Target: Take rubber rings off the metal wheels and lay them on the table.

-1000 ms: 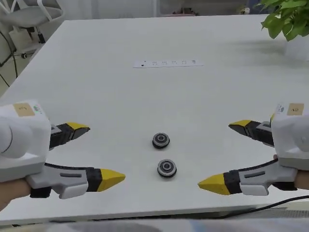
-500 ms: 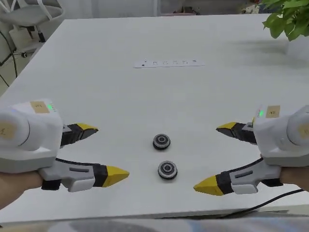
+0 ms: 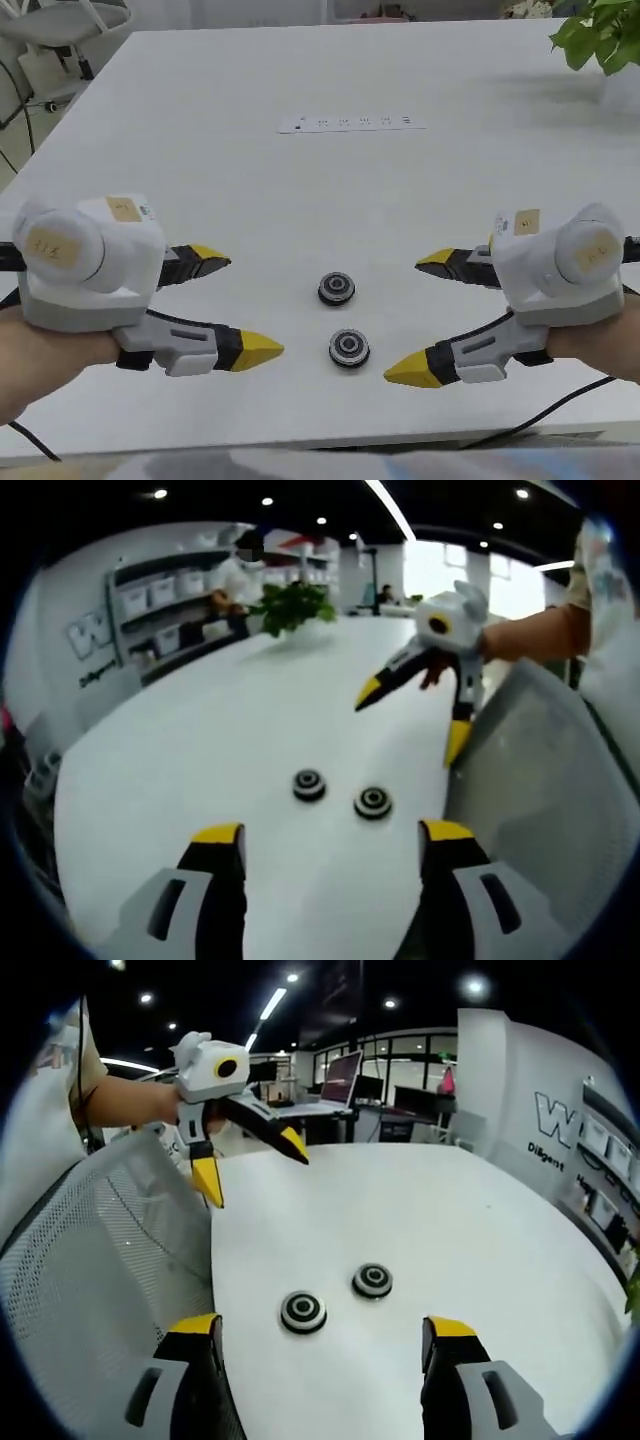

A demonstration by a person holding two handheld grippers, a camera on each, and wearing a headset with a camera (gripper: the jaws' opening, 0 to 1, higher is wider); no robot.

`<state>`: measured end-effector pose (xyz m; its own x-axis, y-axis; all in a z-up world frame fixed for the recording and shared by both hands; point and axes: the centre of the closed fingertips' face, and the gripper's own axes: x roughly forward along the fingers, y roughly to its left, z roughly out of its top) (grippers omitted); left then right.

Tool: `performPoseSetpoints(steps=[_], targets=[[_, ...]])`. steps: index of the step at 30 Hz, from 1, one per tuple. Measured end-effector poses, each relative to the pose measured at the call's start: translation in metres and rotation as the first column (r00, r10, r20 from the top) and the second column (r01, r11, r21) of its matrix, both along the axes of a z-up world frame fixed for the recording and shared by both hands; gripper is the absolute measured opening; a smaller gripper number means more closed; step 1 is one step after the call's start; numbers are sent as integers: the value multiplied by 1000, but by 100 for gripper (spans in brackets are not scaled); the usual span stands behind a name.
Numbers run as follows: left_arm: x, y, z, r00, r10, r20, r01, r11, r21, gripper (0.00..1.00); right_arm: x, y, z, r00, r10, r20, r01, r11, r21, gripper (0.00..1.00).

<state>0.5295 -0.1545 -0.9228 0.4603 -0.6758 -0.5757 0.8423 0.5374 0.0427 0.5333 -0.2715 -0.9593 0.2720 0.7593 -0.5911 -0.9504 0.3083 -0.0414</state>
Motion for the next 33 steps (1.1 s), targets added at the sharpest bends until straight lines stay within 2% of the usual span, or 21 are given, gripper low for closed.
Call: performPoseSetpoints(steps=[11, 24, 33], targets=[[5, -16, -14, 998, -59, -25, 59, 998, 15, 66, 4, 4, -16, 999, 34, -17, -34, 999, -25, 71], [5, -34, -30, 990, -125, -64, 127, 991, 36, 59, 1, 9, -35, 995, 83, -51, -85, 995, -53, 59], [7, -43, -40, 985, -150, -83, 153, 988, 33, 53, 0, 14, -42, 992, 95, -87, -99, 995, -35, 50]])
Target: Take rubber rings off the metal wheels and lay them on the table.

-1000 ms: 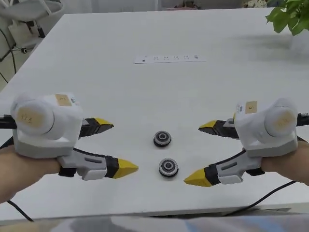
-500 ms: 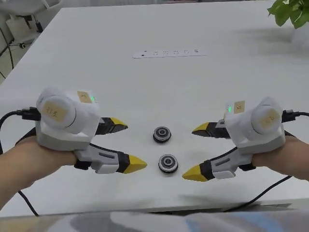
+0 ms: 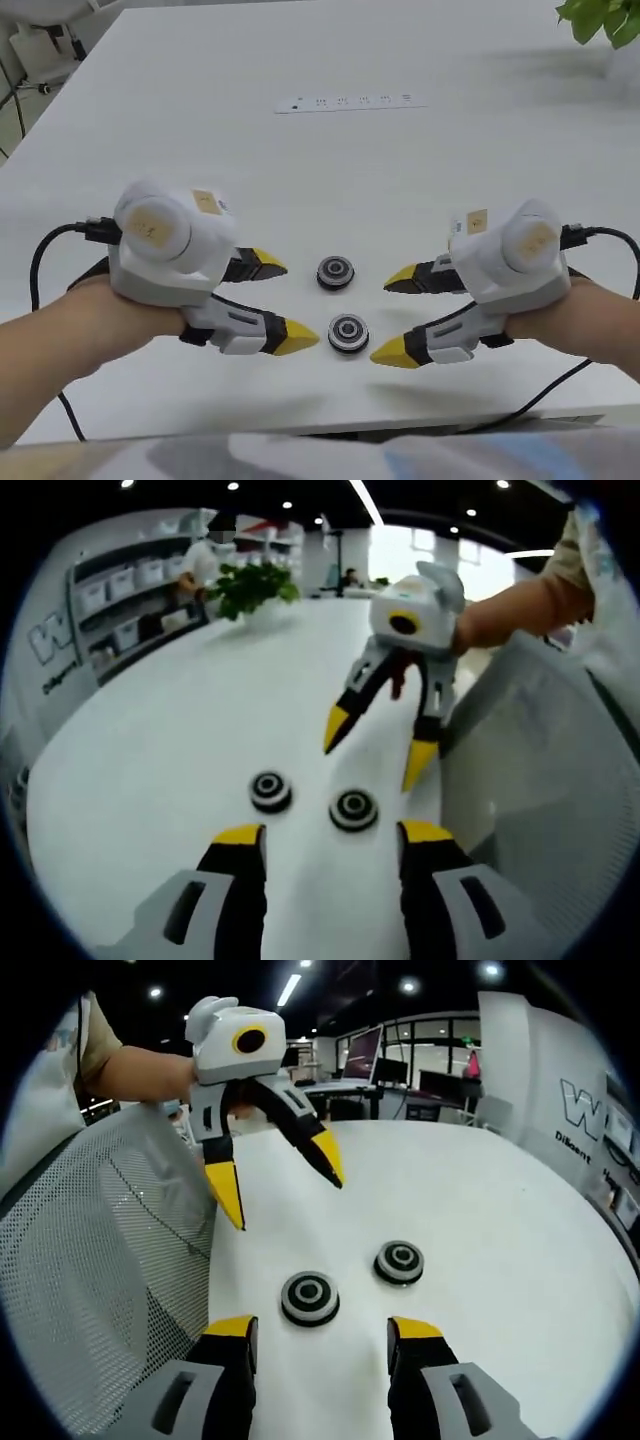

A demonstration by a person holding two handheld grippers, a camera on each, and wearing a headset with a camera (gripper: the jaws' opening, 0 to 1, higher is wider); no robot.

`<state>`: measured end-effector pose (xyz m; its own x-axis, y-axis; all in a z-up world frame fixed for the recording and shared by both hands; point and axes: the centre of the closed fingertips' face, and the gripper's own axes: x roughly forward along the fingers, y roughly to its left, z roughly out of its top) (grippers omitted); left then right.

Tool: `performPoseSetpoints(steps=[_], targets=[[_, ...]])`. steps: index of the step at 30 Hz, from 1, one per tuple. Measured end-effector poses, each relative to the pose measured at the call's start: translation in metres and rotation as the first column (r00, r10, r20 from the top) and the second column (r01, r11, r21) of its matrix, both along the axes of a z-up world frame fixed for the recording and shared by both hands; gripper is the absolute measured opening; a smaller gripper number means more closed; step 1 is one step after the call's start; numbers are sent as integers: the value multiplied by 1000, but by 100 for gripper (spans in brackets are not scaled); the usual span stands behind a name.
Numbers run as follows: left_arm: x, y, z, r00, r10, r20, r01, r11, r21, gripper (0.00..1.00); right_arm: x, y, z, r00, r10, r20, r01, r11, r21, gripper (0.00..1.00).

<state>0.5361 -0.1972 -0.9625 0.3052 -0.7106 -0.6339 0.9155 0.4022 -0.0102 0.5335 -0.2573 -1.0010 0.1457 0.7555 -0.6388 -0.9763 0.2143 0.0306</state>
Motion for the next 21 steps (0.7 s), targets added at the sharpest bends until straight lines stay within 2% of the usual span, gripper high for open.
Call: performPoseSetpoints(steps=[6, 13, 18, 21], targets=[[-2, -7, -7, 1000, -16, -16, 16, 1000, 5, 51, -4, 4, -5, 1000, 25, -16, -25, 1000, -6, 45], [-6, -15, -17, 998, -38, -48, 38, 999, 6, 46, -3, 9, -8, 999, 26, -45, -26, 1000, 18, 38], [-3, -18, -21, 997, -35, -68, 35, 999, -7, 43, -2, 12, -10, 998, 25, -60, -23, 999, 28, 34], [-3, -21, -24, 997, -45, -69, 45, 999, 2, 40, -1, 13, -12, 997, 25, -70, -22, 999, 31, 32]])
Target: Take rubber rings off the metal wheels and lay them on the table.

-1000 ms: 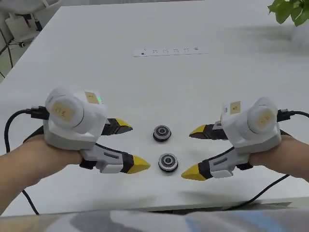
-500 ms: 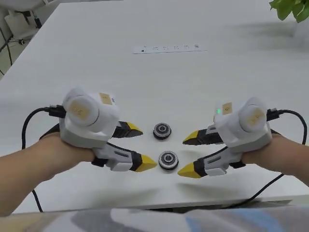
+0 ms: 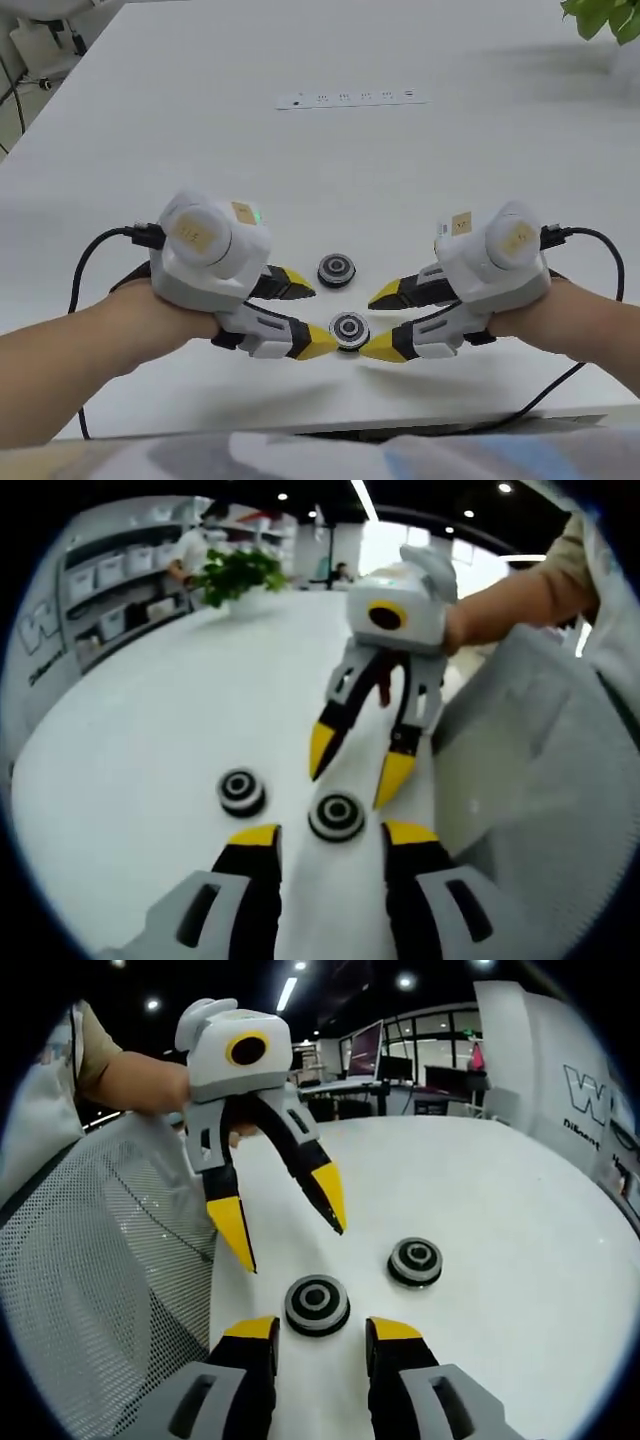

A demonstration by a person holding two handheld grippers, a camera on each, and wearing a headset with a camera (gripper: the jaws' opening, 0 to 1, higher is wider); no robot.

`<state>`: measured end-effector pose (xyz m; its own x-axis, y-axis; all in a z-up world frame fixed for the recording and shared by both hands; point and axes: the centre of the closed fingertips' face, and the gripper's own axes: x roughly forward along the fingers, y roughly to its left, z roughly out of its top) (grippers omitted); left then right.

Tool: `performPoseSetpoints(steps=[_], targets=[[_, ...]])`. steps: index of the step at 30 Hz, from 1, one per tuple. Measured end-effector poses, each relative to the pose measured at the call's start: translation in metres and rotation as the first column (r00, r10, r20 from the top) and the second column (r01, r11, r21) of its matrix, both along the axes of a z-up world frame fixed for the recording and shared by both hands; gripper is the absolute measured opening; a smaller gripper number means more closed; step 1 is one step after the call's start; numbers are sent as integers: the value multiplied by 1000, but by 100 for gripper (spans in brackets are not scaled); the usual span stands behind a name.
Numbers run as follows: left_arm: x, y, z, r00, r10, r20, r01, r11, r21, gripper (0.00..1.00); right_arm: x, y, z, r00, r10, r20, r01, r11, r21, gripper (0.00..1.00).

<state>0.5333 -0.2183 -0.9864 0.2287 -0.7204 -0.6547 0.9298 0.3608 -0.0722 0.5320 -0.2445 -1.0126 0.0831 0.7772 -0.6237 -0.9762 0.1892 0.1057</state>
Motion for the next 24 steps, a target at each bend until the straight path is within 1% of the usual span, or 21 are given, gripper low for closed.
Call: performPoseSetpoints(steps=[12, 15, 22, 24], targets=[[-1, -10, -10, 1000, -20, -17, 21, 1000, 11, 32, -4, 3, -6, 1000, 21, -10, -22, 1000, -11, 27], [-1, -13, -11, 1000, -15, -26, 15, 1000, 2, 30, -4, 4, -7, 1000, 19, -12, -19, 1000, -6, 25], [-1, -18, -14, 1000, -21, -22, 20, 1000, -2, 25, -4, 4, -6, 1000, 16, -15, -16, 1000, 0, 23], [-2, -19, -14, 999, -18, -31, 18, 1000, -8, 23, -4, 4, -6, 1000, 14, -15, -14, 1000, 2, 22]])
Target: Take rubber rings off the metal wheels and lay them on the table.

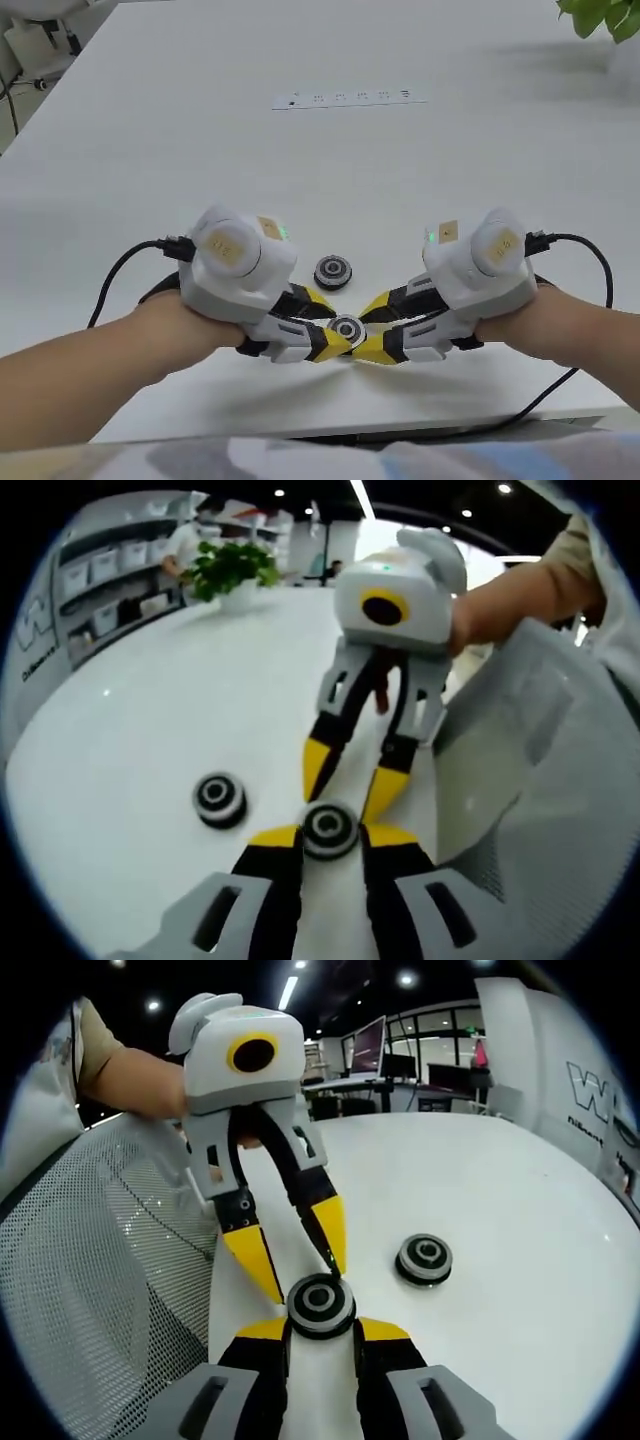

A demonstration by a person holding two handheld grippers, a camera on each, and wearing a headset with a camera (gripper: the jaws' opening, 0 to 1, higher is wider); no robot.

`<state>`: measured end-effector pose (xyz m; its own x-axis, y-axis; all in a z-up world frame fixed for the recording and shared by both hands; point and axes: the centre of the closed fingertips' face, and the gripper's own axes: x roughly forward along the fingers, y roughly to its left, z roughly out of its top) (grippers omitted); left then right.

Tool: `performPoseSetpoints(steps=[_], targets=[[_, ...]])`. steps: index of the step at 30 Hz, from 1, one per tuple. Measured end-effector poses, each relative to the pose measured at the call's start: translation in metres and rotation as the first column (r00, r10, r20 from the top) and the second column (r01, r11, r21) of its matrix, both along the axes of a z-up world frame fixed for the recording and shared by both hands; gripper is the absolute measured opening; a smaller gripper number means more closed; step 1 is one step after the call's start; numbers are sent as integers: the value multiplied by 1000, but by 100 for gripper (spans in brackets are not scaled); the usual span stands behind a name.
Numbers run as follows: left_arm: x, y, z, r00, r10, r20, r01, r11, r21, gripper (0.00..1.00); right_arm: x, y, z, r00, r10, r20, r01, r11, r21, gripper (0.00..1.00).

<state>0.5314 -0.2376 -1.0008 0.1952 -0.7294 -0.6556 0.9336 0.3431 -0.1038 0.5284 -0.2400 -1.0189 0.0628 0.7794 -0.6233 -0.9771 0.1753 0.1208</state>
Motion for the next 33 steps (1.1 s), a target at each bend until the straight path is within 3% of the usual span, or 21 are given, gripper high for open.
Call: performPoseSetpoints(steps=[7, 12, 22, 33], targets=[[-1, -2, -3, 999, -20, 34, 19, 1000, 17, 18, 0, 0, 0, 1000, -1, 3, 1, 1000, 0, 22], [1, -2, -4, 995, -39, 95, 35, 998, 46, 14, -1, -1, 0, 1000, -6, 2, 6, 1000, 0, 22], [3, -2, -3, 994, -32, 103, 27, 999, 45, 14, -1, -5, 0, 1000, -20, -11, 20, 1000, 2, 17], [2, -2, -3, 994, -26, 108, 22, 999, 39, 13, 2, -10, -2, 998, -51, -27, 51, 999, -6, 4]])
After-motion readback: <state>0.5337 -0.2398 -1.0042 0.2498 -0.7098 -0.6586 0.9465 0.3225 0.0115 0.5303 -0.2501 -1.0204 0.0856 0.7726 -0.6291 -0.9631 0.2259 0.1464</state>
